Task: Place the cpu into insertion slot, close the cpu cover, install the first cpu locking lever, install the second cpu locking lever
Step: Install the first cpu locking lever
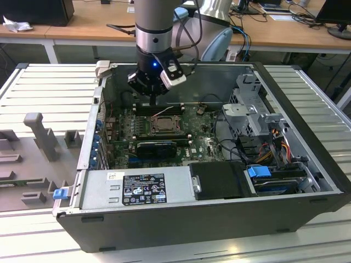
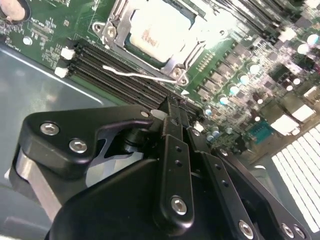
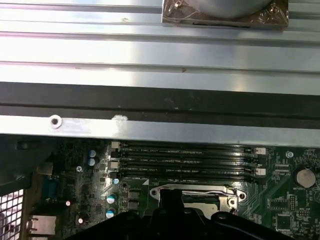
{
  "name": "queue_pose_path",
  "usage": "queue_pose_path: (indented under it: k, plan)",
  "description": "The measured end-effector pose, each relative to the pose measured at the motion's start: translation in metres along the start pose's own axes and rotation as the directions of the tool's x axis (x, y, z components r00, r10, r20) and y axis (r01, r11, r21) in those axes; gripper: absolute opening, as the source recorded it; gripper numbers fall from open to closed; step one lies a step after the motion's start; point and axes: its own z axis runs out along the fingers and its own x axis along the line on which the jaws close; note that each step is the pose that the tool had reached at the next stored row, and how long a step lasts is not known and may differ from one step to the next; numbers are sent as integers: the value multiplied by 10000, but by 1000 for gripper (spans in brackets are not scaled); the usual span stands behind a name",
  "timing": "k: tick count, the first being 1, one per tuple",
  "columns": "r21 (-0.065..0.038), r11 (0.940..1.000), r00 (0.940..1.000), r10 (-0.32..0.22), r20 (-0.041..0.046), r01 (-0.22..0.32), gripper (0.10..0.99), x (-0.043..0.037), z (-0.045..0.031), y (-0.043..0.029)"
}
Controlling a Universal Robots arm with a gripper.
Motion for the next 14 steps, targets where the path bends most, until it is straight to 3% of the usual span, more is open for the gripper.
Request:
queue_pose_path:
  k: [2, 5, 7, 9, 10, 14]
  plan:
    - [5, 10000, 10000, -37, -6, 37, 106, -131, 78, 21]
    - [6, 9999, 9999, -122, -8, 122, 106, -170, 132, 32]
    - [14, 9999, 9999, -131, 86, 130, 106, -171, 136, 35]
    - [23, 9999, 9992, -159, 354, 158, 106, -172, 142, 58]
    - [25, 9999, 9991, -163, 393, 162, 106, -173, 148, 73]
    - [26, 9999, 9991, -164, 398, 164, 106, -210, 211, 86]
